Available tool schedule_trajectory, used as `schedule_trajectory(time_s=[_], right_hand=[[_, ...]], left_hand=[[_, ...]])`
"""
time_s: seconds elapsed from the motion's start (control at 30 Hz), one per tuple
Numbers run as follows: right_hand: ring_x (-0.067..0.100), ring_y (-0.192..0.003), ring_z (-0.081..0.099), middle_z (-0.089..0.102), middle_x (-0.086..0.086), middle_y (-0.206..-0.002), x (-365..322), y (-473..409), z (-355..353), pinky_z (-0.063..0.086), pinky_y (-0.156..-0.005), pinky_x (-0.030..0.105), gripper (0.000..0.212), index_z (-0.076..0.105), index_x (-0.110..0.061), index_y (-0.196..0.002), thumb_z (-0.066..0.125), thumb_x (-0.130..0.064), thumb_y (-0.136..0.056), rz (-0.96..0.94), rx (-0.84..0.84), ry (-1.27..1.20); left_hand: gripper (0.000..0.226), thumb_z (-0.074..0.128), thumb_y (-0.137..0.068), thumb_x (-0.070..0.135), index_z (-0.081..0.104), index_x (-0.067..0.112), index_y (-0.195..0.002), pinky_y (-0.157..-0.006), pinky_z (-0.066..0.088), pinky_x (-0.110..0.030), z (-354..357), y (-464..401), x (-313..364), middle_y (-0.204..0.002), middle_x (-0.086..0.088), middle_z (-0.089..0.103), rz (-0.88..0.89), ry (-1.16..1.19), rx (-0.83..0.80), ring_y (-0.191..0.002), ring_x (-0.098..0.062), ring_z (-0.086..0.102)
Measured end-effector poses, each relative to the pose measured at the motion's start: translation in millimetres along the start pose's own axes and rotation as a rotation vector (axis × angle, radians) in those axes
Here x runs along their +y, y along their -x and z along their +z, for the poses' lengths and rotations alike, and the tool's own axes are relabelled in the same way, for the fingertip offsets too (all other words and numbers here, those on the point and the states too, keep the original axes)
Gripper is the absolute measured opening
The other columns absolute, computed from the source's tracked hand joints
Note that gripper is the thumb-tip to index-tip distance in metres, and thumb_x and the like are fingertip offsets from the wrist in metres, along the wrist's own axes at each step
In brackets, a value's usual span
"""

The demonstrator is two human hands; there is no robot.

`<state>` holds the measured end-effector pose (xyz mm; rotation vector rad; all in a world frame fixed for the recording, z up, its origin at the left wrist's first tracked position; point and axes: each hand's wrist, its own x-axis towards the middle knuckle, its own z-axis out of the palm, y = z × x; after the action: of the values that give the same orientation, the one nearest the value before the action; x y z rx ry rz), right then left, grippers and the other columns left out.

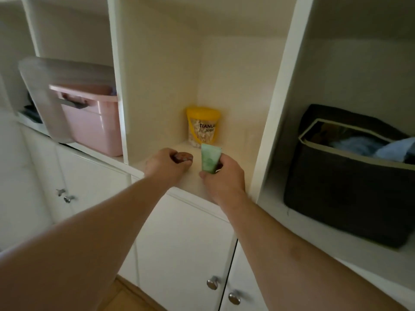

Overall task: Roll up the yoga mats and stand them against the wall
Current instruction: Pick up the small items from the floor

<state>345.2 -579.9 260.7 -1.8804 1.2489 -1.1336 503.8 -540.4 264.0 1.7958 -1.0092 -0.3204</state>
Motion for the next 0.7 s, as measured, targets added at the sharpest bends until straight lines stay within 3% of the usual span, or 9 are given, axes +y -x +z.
schedule_trajectory(time_s=[0.13,0.23,0.37,0.57,0.7], right_hand=[[0.018,-0.093,0.066,0.07,-0.007,-0.101,-1,-3,3,0.047,-0.072,0.026,0.027,0.065,-0.027,-0.103,0.085,-0.024,-0.085,0.017,0.004,0.081],[0.02,-0.098,0.067,0.071,-0.005,-0.107,1,-5,6,0.048,-0.078,0.028,0.029,0.068,-0.024,-0.11,0.084,-0.026,-0.086,0.018,0.01,0.115],[0.02,-0.093,0.066,0.073,-0.006,-0.103,0,-7,8,0.045,-0.073,0.029,0.024,0.072,-0.026,-0.108,0.083,-0.033,-0.088,0.048,-0.01,0.162],[0.024,-0.095,0.068,0.075,-0.001,-0.106,-1,-9,12,0.044,-0.071,0.028,0.034,0.074,-0.023,-0.112,0.086,-0.039,-0.086,0.082,0.028,0.207],[0.019,-0.085,0.061,0.073,-0.002,-0.103,-3,-8,12,0.036,-0.053,0.023,0.032,0.073,-0.023,-0.109,0.088,-0.035,-0.083,0.1,0.029,0.232]], left_hand=[[0.058,0.07,-0.088,0.061,0.062,0.032,-0.138,-0.109,0.038,-0.04,8,-4,-11,-0.128,-0.001,0.069,0.039,-0.279,0.027,-0.129,-0.03,0.053],[0.058,0.067,-0.091,0.06,0.059,0.032,-0.141,-0.107,0.033,-0.039,10,-2,-9,-0.132,-0.003,0.067,0.052,-0.309,0.034,-0.132,-0.031,0.047],[0.059,0.066,-0.092,0.061,0.057,0.031,-0.142,-0.108,0.033,-0.04,8,0,-11,-0.131,-0.006,0.066,0.064,-0.358,0.016,-0.132,-0.031,0.046],[0.061,0.06,-0.097,0.053,0.049,0.024,-0.149,-0.112,0.032,-0.041,1,14,-9,-0.138,-0.007,0.061,0.097,-0.378,-0.022,-0.137,-0.031,0.044],[0.054,0.049,-0.103,0.037,0.046,0.014,-0.151,-0.117,0.031,-0.04,-4,31,-26,-0.148,-0.009,0.055,0.217,-0.364,-0.024,-0.141,-0.029,0.041]])
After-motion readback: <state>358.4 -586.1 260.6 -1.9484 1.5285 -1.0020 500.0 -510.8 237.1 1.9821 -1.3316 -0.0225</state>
